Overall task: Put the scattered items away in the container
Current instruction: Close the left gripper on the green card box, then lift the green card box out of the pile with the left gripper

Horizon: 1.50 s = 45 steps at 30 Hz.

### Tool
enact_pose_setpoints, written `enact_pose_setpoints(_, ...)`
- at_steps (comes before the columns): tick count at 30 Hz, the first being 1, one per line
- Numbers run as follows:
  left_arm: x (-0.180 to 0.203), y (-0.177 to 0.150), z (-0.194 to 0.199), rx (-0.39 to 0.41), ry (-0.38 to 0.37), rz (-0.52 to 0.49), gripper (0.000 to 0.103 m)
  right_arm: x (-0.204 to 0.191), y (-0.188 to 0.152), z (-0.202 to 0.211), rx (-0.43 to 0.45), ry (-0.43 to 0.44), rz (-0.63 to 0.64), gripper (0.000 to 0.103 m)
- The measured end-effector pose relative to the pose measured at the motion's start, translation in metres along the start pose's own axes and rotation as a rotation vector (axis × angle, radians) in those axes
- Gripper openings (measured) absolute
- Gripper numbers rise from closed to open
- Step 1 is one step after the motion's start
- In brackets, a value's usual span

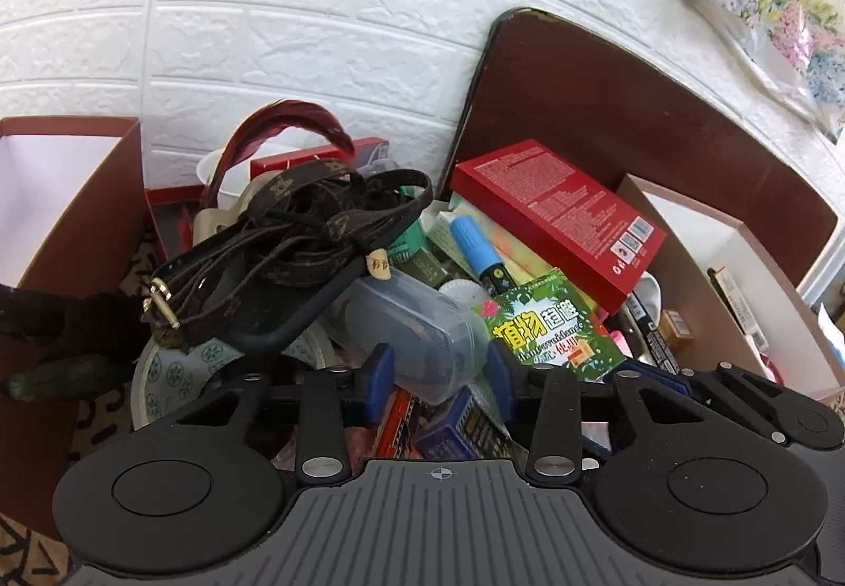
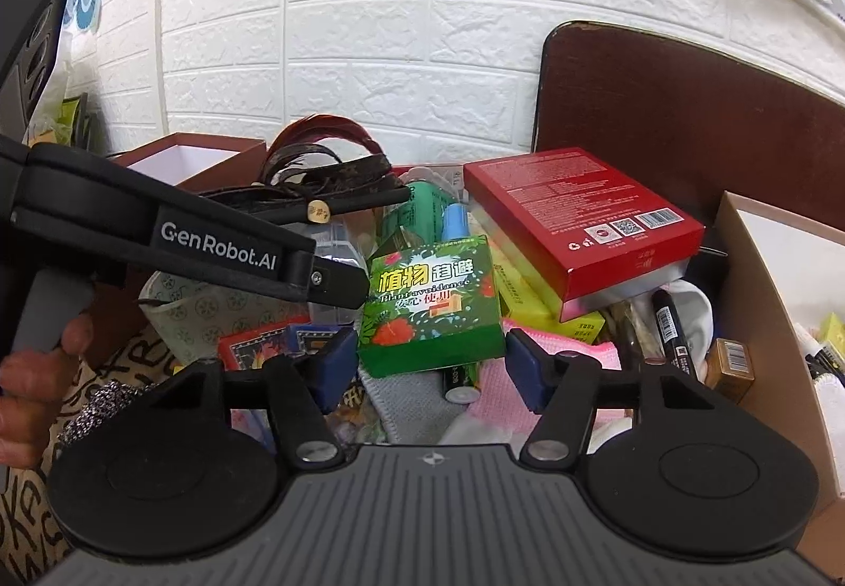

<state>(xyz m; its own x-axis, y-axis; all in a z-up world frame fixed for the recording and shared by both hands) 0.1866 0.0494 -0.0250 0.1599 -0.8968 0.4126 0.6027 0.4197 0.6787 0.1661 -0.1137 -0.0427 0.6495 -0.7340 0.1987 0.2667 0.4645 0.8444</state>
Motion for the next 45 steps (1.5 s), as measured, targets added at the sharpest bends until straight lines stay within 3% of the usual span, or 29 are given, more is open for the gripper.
enact_pose_setpoints(2,0.002,-0.005,0.004,-0.003,0.004,-0.008,0.020,-0.002,-0.001,0.005,-0.002,-0.001,0.001,0.066)
enact_pose_setpoints(4,0.002,-0.012,0.008,-0.016,-0.004,-0.005,0.020,-0.005,-0.002,0.013,0.004,0.001,0.007,0.066)
enact_pose_setpoints(5,0.002,-0.016,0.010,-0.025,-0.010,-0.006,0.020,-0.007,-0.003,0.017,0.006,0.006,0.011,0.063)
enact_pose_setpoints(6,0.004,-0.021,0.013,-0.031,-0.014,-0.011,0.024,-0.010,-0.004,0.021,0.003,0.016,0.015,0.050)
enact_pose_setpoints(17,0.002,-0.061,0.041,-0.086,-0.057,0.002,0.023,-0.024,-0.028,0.057,-0.044,0.032,0.005,0.051)
enact_pose_setpoints(23,-0.003,-0.102,0.053,-0.177,-0.076,-0.005,0.024,-0.040,-0.068,0.079,-0.133,0.080,-0.030,0.053)
enact_pose_setpoints(29,-0.007,-0.154,0.051,-0.331,-0.079,-0.042,0.026,-0.062,-0.109,0.105,-0.257,0.120,-0.075,0.058)
enact_pose_setpoints(31,-0.014,-0.163,0.050,-0.363,-0.093,-0.005,0.032,-0.066,-0.118,0.109,-0.290,0.134,-0.072,0.058)
enact_pose_setpoints(35,-0.019,-0.160,0.054,-0.328,-0.122,0.049,0.062,-0.064,-0.121,0.110,-0.290,0.122,-0.085,0.058)
enact_pose_setpoints(45,-0.007,-0.159,0.062,-0.345,-0.186,0.000,0.077,-0.061,-0.124,0.118,-0.291,0.133,-0.037,0.071)
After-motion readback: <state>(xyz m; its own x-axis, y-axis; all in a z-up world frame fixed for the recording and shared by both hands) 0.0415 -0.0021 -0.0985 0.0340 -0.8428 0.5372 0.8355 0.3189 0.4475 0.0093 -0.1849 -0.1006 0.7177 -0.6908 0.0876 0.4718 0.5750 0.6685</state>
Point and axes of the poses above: each gripper's, at about its wrist camera, not at the fingertips, and z roughly against the way its jaws point, x to its right, y to its top, the point moved 1 cm from there along -z, roughly the way its jaws point, and after that the axes turned 12 degrees about z, right-handed, at the moved point
